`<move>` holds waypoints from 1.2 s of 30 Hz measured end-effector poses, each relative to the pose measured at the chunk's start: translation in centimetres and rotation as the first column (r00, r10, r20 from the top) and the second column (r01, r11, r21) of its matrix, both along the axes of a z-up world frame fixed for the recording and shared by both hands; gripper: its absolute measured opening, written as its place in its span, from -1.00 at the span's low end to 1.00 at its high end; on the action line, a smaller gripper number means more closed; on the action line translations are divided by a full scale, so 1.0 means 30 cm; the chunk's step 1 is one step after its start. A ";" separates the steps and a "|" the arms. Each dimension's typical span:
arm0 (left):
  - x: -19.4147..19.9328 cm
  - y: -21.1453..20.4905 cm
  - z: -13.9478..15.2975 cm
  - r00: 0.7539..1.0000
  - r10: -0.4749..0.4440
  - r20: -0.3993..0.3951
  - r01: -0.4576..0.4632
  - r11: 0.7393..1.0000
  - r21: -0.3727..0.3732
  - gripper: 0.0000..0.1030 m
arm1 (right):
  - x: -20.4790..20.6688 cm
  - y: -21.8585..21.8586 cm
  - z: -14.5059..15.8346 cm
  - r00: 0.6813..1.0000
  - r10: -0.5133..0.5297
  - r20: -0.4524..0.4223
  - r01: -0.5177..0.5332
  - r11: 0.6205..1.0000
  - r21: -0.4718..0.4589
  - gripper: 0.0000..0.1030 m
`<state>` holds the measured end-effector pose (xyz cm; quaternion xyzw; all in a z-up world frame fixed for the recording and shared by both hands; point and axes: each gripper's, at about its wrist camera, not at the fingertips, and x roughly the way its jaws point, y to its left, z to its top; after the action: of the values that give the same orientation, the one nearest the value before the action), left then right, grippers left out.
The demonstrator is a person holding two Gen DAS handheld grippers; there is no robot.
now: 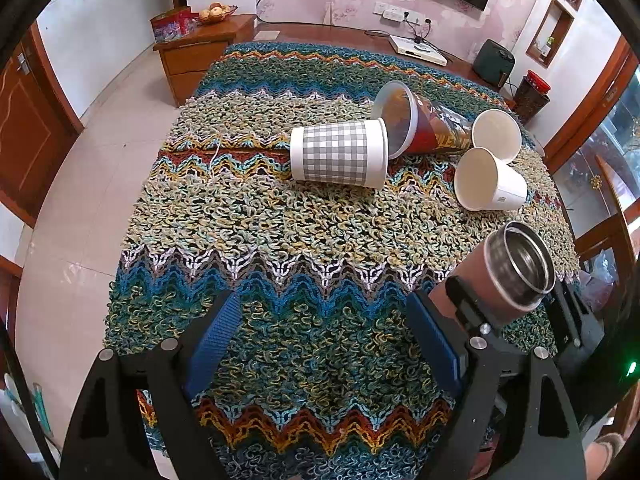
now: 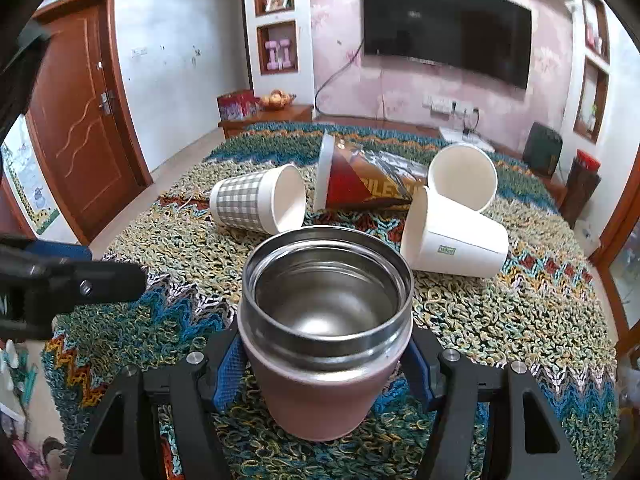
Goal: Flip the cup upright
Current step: 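Rotate the right gripper to turn the tumbler opening upward and lower it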
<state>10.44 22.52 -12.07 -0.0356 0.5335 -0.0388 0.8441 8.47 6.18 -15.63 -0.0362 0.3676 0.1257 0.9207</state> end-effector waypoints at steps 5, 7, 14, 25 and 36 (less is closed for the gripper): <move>-0.002 -0.008 0.006 1.000 -0.006 0.017 0.006 1.000 -0.003 0.69 | 0.004 0.021 -0.023 0.998 -0.033 0.059 0.033 0.999 -0.014 0.30; -0.002 -0.011 0.006 1.000 -0.010 0.021 0.010 1.000 -0.002 0.69 | 0.011 0.010 -0.025 0.996 -0.060 0.062 0.061 0.998 -0.018 0.30; -0.010 -0.025 0.005 0.999 -0.020 0.026 0.019 1.000 0.005 0.69 | 0.007 -0.003 -0.038 0.996 -0.079 0.039 0.080 0.996 -0.026 0.30; -0.036 -0.037 0.031 0.999 -0.028 0.047 0.028 1.000 0.014 0.69 | -0.049 0.006 -0.011 0.999 -0.051 0.015 0.052 0.998 -0.040 0.33; -0.066 -0.047 0.068 0.997 -0.037 0.072 0.036 0.999 0.020 0.69 | -0.084 0.004 0.018 0.998 -0.060 0.026 0.061 0.998 -0.028 0.36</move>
<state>8.46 21.11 -10.03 -0.0164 0.5034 -0.0505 0.8624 5.95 6.31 -15.08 -0.0401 0.3587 0.0918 0.9280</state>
